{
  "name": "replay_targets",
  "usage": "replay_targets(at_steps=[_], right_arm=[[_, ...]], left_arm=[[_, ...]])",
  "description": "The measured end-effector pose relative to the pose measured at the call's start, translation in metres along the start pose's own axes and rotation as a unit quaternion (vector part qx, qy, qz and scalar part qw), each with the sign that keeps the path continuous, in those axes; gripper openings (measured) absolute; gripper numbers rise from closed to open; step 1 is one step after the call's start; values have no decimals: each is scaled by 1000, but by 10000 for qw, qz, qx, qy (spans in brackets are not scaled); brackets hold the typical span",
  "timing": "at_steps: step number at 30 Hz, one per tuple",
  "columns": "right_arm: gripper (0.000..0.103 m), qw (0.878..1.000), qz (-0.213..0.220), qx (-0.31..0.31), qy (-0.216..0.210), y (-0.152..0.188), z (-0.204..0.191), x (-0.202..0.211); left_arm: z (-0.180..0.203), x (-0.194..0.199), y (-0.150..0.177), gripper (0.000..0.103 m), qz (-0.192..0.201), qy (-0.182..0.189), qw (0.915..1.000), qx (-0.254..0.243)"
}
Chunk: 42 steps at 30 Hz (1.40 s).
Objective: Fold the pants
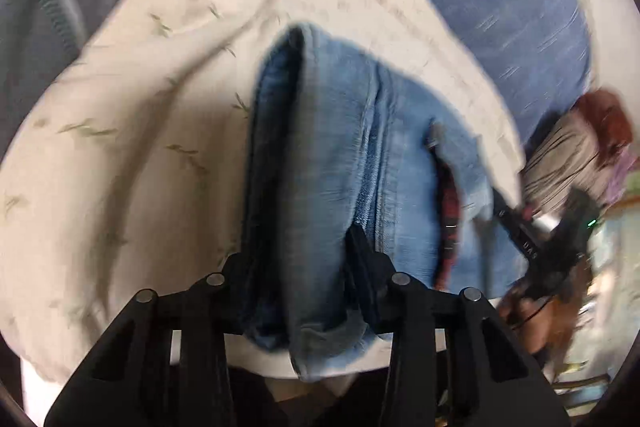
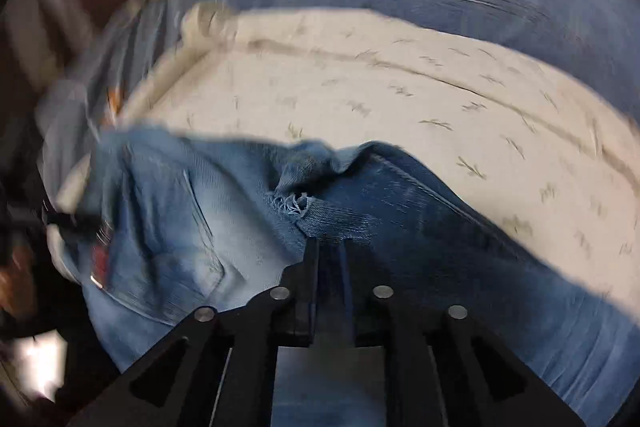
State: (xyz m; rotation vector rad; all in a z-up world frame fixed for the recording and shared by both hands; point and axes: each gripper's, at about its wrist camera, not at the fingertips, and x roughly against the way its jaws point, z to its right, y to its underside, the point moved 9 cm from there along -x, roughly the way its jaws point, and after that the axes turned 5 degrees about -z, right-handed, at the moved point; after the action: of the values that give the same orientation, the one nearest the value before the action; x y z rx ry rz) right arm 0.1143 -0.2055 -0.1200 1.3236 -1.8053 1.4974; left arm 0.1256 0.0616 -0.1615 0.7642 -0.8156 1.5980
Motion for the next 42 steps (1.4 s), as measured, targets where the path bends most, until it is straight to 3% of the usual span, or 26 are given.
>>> replay_targets(at_steps=[1,3,5,7,10,14,17,18,19,20,22,24,26,29,31,34,36,37,39,41,42], right_arm=[[22,9990,164,-264,-320,2,0,14],[50,9904,409,-756,-1082,17,-5,42],[59,9827,371,-973,-1529,36,-14,55],[60,9751,138,-1133,-1901,65,-24,62],[67,9570,-248,-1514,-2460,97,-43,48],[67,9396,-542,-2017,-2712,113,-53,14],[66,9140,-325,-2563,-3128,106,-50,-3],[55,9098,-314,-2709,-3129,106,-47,-9],[41,9123,-333,-2800,-2971,104,-44,-16],[8,9131,-301,-2797,-2951,100,-43,-15],[9,9152,55,-2591,-3088,90,-53,10],[7,9345,134,-2038,-2915,92,-70,27],[7,9443,-266,-1795,-2744,112,-81,17],[7,9532,-814,-1773,-2310,139,-77,-23],[11,9492,-915,-1918,-2322,144,-73,-36],[17,9503,-898,-1795,-2380,143,-73,-22],[37,9558,-776,-1615,-2332,142,-64,5],[40,9589,-619,-1546,-2297,139,-57,20],[43,9663,-226,-1532,-2056,131,-25,56],[53,9728,361,-1781,-1433,110,40,102],[58,9723,636,-1976,-1071,105,73,120]], left_arm=[[1,12,2,38,128,62,9999,-5],[5,39,12,43,400,136,9991,-34],[17,57,32,61,503,436,9977,-117],[29,62,52,87,609,769,9951,-101],[40,31,67,87,318,976,9947,27],[24,-23,64,87,-204,930,9918,851],[12,-36,51,79,-295,962,9846,1428],[12,-33,45,67,-246,960,9839,1488],[13,-27,38,49,-199,882,9852,1454],[16,-21,34,44,-169,897,9860,1393],[24,0,33,39,-27,960,9875,1250],[28,21,38,37,279,754,9925,918],[15,18,43,36,313,489,9948,836],[-21,-13,53,35,-67,292,9910,1307],[-27,-17,53,35,-44,572,9877,1453],[-21,-2,57,36,17,315,9941,1038],[-12,11,62,36,17,217,9981,584],[-7,15,65,36,-2,293,9989,361],[7,36,79,39,-20,516,9981,-340],[13,55,77,45,208,473,9967,-632],[14,68,71,54,420,380,9959,-710]])
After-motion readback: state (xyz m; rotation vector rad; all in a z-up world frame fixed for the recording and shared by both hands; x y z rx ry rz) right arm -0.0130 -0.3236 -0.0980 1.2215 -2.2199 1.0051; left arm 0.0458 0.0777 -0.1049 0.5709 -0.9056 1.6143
